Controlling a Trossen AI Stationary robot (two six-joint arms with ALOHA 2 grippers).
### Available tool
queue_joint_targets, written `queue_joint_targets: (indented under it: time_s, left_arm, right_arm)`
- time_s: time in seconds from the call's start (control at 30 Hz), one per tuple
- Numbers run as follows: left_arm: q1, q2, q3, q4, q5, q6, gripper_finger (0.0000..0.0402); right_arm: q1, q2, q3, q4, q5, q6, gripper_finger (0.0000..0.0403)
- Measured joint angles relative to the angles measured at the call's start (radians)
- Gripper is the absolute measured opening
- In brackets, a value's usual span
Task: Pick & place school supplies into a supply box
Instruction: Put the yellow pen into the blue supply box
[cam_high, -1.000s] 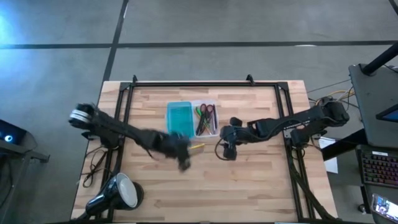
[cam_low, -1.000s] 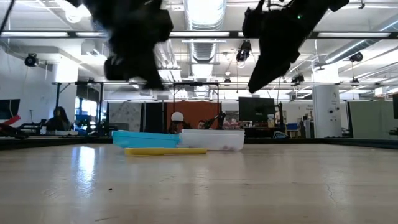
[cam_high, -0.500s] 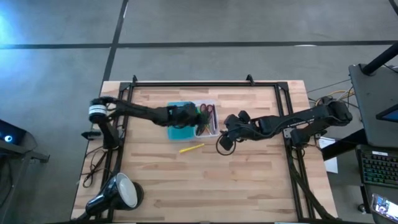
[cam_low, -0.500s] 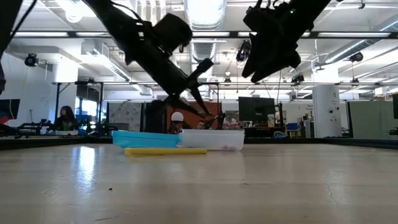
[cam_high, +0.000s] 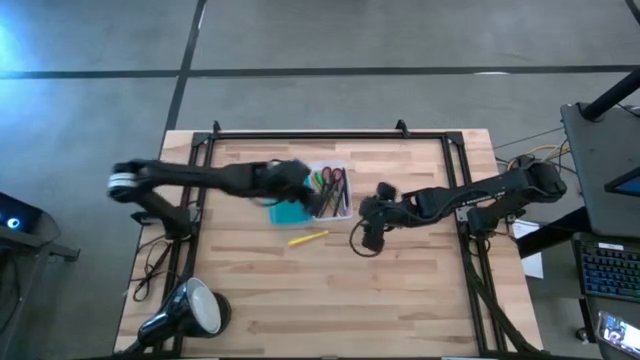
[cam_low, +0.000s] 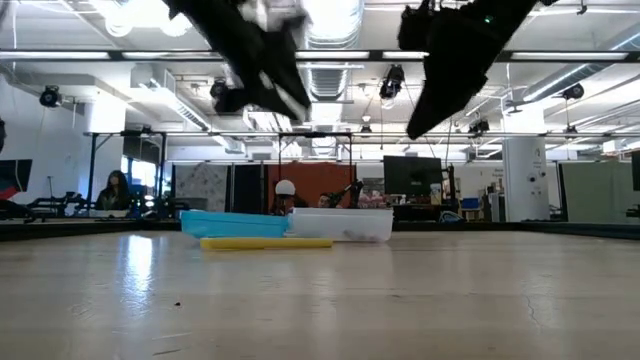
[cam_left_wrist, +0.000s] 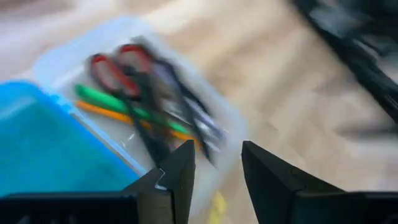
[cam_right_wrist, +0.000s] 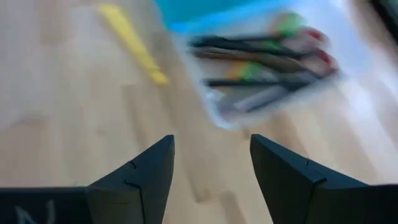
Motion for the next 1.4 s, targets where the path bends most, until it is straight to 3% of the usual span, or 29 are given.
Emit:
queue_joint_targets:
  time_s: [0.07,0.17,0.3,0.43,0.7,0.97,1.4]
  left_arm:
    - [-0.052,-0.100,-0.001,-0.079,0.008,0.047,0.0118]
    - [-0.110,-0.209,-0.010,-0.258,-0.012,-0.006,0.0118]
    - [-0.172,-0.308,-0.012,-0.431,-0.160,-0.114,0.0118]
    - [-0.202,-0.389,-0.027,-0.487,-0.278,-0.165,0.0118]
    - [-0.203,-0.456,-0.065,-0.493,-0.330,-0.173,0.0119]
    - [-0.203,-0.484,-0.116,-0.514,-0.326,-0.171,0.0119]
    - [-0.203,-0.518,-0.187,-0.529,-0.325,-0.126,0.0119]
  right_arm:
    - [-0.007,0.020,-0.002,0.075,-0.105,-0.107,0.0203]
    - [-0.028,0.096,0.006,0.193,-0.251,-0.230,0.0203]
    - [-0.028,0.252,0.103,0.221,-0.338,-0.345,0.0203]
    - [-0.003,0.404,0.252,0.176,-0.394,-0.456,0.0203]
    - [0.004,0.625,0.471,0.067,-0.402,-0.503,0.0203]
    - [-0.025,0.728,0.617,-0.004,-0.312,-0.494,0.0203]
    - [-0.099,0.785,0.630,-0.034,-0.336,-0.461,0.0203]
